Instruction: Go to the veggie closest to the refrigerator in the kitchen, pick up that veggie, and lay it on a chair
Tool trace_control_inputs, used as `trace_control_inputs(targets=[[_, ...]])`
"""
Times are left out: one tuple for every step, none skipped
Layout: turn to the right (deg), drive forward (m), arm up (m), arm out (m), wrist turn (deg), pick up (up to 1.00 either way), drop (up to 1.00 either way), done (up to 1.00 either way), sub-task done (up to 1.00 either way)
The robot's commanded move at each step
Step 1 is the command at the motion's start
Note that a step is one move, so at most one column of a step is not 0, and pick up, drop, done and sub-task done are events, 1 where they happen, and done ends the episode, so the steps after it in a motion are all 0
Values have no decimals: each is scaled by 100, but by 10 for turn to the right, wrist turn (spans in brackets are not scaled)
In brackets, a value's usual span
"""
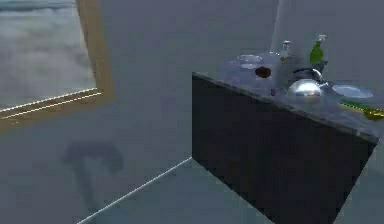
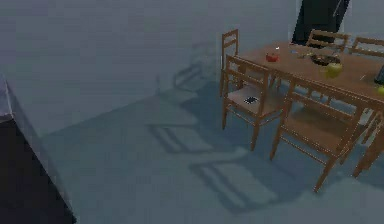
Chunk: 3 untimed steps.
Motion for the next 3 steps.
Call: trace_control_inputs(targets=[[420,0,0,0,0,0,0,0,0],[0,50,0,0,0,0,0,0,0],[450,0,0,0,0,0,0,0,0]])
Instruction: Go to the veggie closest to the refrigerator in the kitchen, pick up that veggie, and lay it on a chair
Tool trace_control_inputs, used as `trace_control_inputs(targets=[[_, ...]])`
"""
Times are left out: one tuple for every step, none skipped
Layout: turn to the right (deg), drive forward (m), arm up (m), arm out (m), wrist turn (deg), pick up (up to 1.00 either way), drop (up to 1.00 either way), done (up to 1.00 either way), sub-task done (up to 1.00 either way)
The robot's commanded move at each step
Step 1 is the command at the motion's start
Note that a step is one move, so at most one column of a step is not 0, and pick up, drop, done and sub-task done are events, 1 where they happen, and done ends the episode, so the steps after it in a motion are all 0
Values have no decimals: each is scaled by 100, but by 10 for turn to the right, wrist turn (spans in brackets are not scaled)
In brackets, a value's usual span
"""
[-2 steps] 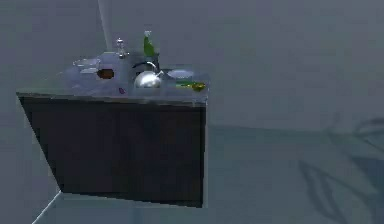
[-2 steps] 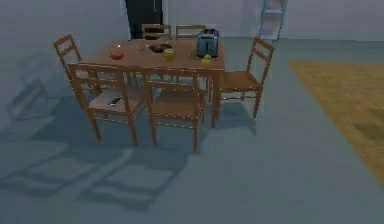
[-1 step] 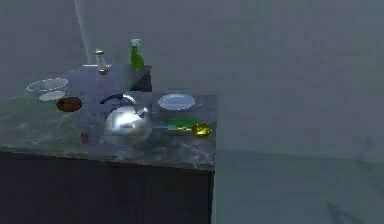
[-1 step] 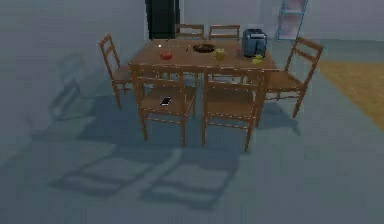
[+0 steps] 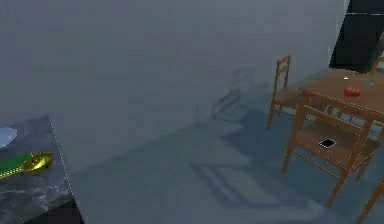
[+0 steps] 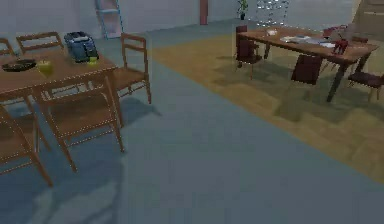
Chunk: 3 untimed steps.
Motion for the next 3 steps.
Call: trace_control_inputs(targets=[[450,0,0,0,0,0,0,0,0],[60,0,0,0,0,0,0,0,0],[0,95,0,0,0,0,0,0,0]])
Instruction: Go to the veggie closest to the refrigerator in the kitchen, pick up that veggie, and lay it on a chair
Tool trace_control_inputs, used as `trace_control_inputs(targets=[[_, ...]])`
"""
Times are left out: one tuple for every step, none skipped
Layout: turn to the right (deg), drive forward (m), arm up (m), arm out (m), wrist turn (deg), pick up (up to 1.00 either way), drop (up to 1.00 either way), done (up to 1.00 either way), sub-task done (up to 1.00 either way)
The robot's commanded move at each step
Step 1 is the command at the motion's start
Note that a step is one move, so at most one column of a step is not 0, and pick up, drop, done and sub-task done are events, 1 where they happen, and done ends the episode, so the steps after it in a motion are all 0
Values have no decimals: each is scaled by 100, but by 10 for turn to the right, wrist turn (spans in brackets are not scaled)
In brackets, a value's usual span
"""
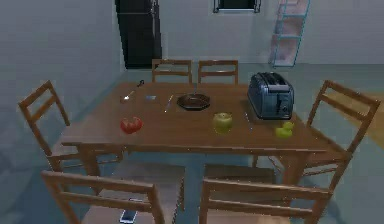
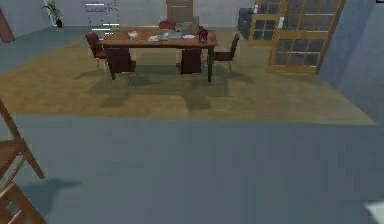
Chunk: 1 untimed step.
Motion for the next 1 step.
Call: trace_control_inputs(targets=[[-450,0,0,0,0,0,0,0,0]])
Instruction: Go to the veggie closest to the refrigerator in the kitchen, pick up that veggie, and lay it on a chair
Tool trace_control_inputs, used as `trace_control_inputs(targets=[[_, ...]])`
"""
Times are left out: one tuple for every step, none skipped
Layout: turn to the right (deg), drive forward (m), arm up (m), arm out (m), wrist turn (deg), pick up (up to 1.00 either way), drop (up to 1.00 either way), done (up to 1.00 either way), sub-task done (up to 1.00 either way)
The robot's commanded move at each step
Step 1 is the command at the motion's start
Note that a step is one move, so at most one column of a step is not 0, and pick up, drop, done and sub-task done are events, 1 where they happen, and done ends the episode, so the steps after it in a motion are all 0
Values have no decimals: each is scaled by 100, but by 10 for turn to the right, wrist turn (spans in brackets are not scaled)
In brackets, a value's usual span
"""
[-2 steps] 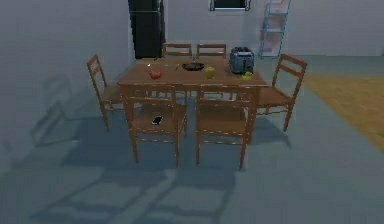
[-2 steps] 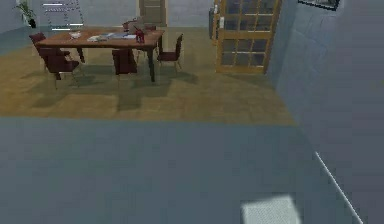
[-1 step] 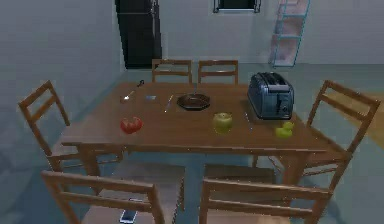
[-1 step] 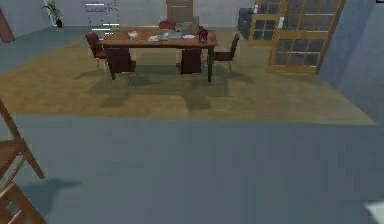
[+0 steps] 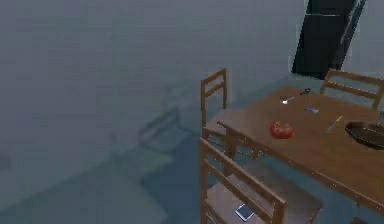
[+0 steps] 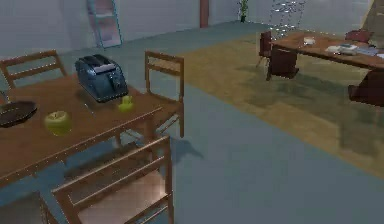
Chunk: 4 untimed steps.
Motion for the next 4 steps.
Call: trace_control_inputs(targets=[[-450,0,0,0,0,0,0,0,0],[-180,0,0,0,0,0,0,0,0],[450,0,0,0,0,0,0,0,0],[450,0,0,0,0,0,0,0,0]])
